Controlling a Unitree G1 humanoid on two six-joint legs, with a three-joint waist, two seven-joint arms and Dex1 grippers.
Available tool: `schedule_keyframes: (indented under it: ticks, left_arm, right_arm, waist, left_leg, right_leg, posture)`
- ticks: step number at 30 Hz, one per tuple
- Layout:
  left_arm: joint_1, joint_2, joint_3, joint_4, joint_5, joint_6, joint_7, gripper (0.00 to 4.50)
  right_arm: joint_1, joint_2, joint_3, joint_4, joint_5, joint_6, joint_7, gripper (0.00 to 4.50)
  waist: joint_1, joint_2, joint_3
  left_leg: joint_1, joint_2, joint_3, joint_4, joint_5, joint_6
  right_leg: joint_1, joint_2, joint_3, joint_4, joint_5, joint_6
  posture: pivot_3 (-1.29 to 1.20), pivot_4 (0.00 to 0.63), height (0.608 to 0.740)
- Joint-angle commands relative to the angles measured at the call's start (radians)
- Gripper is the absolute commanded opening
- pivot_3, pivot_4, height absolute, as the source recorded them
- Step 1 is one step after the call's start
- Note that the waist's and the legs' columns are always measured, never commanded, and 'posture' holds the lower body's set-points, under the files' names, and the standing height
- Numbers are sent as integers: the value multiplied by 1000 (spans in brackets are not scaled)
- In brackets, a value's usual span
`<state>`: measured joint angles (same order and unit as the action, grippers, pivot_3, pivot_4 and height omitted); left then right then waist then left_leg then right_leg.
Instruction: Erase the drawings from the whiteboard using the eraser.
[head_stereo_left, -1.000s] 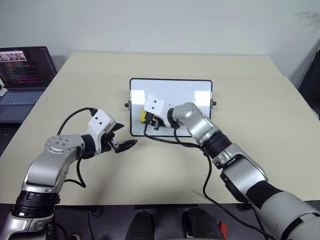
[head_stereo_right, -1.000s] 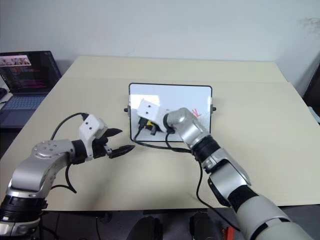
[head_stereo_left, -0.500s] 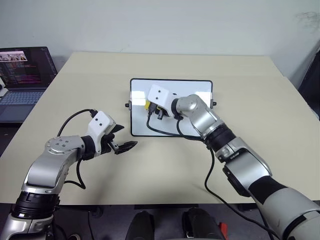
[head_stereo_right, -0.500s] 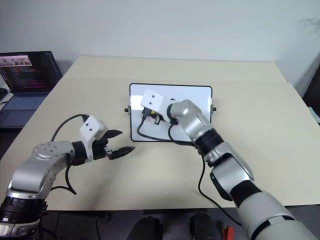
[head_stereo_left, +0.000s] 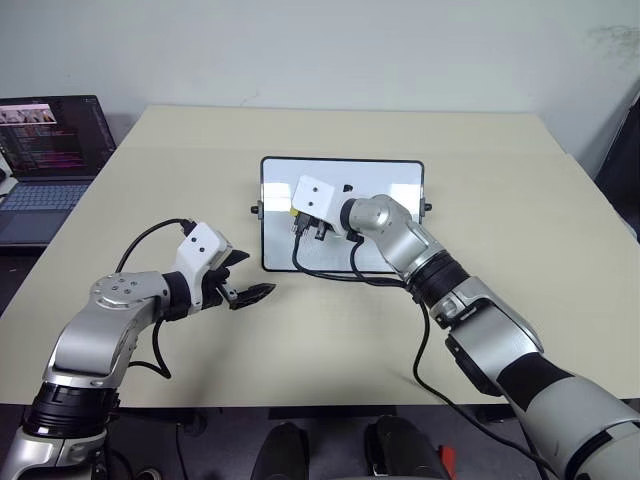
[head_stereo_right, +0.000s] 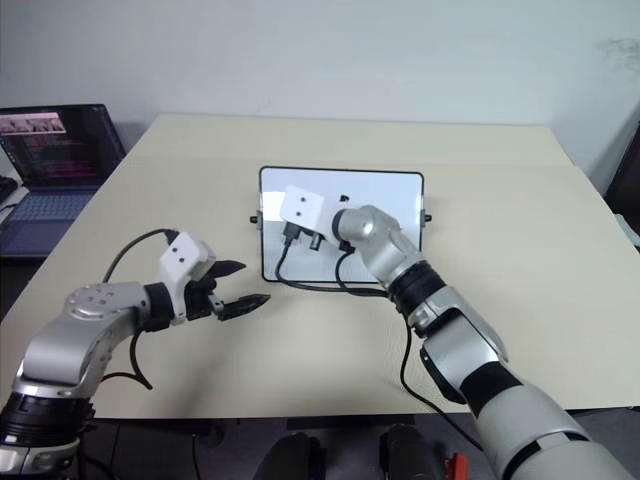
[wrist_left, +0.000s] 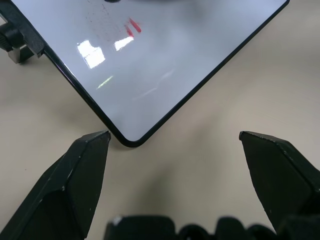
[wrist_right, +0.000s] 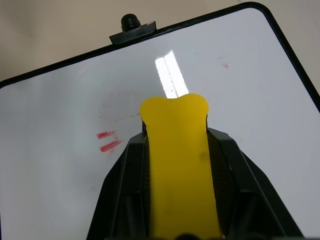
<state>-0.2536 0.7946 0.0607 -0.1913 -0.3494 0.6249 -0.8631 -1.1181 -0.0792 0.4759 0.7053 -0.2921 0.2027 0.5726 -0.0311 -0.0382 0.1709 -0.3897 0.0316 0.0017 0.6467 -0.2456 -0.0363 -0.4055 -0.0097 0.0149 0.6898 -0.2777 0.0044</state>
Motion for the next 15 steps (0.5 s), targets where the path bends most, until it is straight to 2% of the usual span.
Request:
schedule_keyframes:
  ticks: [1, 3, 7, 12, 15]
  left_arm:
    - [-11, 3, 3, -25, -2, -12, -3, 4500]
    - [-12, 3, 1, -25, -2, -12, -3, 4500]
    - [-13, 1, -1, -24, -3, -12, -2, 4500]
    - [-14, 1, -2, -24, -4, -11, -3, 4500]
    - [-14, 1, -5, -24, -4, -11, -6, 4500]
  right_arm:
    - [55, -39, 54, -10, -42, 34, 97, 1228]
    - [73, -49, 74, -35, -52, 41, 136, 1228]
    - [76, -46, 56, -42, -48, 52, 124, 1228]
    - [47, -27, -7, -11, -23, 53, 45, 1228]
    - [77, -34, 23, -48, -14, 94, 150, 1228]
  waist:
    - [0, 0, 0]
    - [-1, 0, 0]
    - [-1, 0, 0]
    - [-1, 0, 0]
    - [1, 0, 0]
  left_leg:
    - [0, 0, 0, 0, 0, 0]
    - [0, 0, 0, 0, 0, 0]
    - [0, 0, 0, 0, 0, 0]
    - [0, 0, 0, 0, 0, 0]
    - [0, 0, 0, 0, 0, 0]
  right_leg:
    - [0, 0, 0, 0, 0, 0]
    - [0, 0, 0, -1, 0, 0]
    - [0, 0, 0, 0, 0, 0]
    - [0, 0, 0, 0, 0, 0]
    - [0, 0, 0, 0, 0, 0]
  posture:
    - [0, 150, 740]
    - [0, 150, 740]
    - [0, 150, 740]
    - [0, 150, 740]
    - [0, 150, 740]
